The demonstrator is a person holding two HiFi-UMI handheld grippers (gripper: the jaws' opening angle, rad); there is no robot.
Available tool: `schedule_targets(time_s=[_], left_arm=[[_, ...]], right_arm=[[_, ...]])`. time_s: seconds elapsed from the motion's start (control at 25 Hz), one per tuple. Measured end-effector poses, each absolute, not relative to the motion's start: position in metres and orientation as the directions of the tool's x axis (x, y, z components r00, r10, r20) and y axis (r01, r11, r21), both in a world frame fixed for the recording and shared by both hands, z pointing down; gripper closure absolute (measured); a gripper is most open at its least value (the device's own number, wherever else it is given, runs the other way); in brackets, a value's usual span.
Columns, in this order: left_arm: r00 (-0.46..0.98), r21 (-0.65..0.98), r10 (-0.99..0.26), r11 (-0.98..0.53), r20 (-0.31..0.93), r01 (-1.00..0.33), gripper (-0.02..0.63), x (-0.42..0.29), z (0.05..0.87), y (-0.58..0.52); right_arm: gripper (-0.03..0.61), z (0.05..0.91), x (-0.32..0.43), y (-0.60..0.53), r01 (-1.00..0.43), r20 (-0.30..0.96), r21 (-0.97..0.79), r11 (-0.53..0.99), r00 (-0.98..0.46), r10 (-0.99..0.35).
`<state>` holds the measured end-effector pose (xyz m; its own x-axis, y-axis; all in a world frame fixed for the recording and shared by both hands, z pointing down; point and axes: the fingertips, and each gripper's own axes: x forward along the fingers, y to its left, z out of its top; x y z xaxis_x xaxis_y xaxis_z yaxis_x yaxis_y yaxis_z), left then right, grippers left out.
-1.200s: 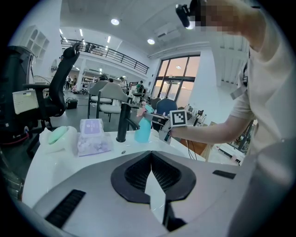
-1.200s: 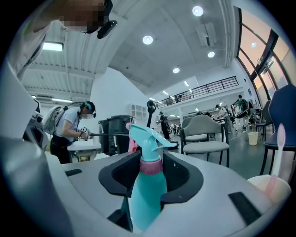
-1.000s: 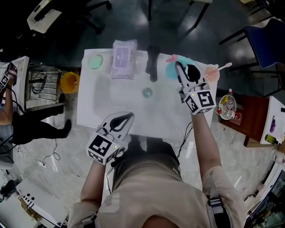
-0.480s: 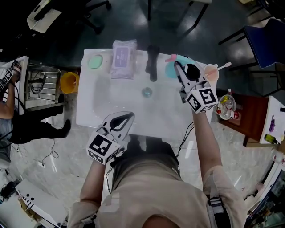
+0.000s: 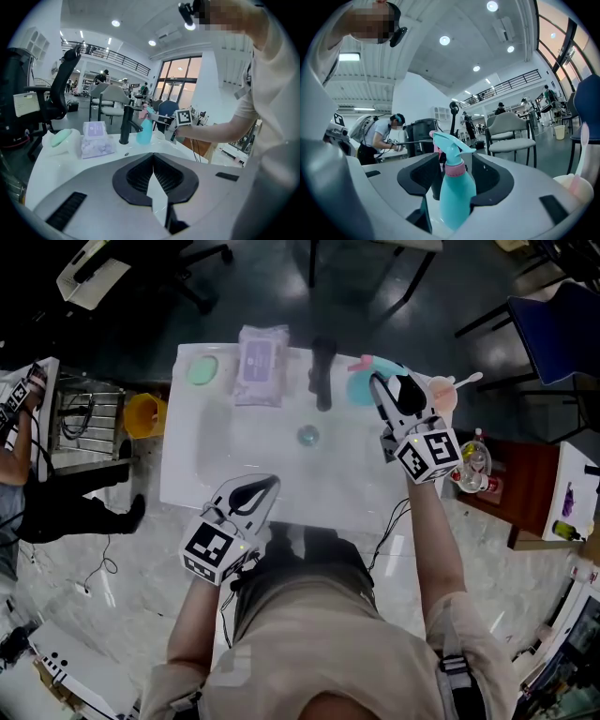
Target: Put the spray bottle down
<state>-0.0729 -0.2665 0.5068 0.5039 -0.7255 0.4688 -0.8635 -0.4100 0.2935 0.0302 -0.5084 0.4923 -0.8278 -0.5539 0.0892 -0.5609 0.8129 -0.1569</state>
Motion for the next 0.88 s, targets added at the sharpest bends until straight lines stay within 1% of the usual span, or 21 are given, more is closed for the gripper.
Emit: schedule_targets(time_s=[0.32, 0.48, 0.88], left_arm=[[0.506, 0.287, -0.729, -0.417, 0.460, -0.862, 0.604, -0.079, 0.506, -0.262], [0.505, 0.256, -0.732, -0.436, 0.458, -0.863, 0.604, -0.081, 0.502, -0.259], [0.530, 0.257, -0.744, -0.464, 0.406, -0.848, 0.604, -0.086, 0.486, -0.260]], right_arm=[[0.382, 0.488, 0.043, -0.507, -0.605, 0.102, -0.163, 0.779, -0.796, -0.597], [0.382, 0.487, 0.047, -0.501, -0.622, 0.114, -0.158, 0.767, -0.783, -0.612], [0.382, 0.481, 0.059, -0.473, -0.686, 0.166, -0.140, 0.714, -0.728, -0.666]])
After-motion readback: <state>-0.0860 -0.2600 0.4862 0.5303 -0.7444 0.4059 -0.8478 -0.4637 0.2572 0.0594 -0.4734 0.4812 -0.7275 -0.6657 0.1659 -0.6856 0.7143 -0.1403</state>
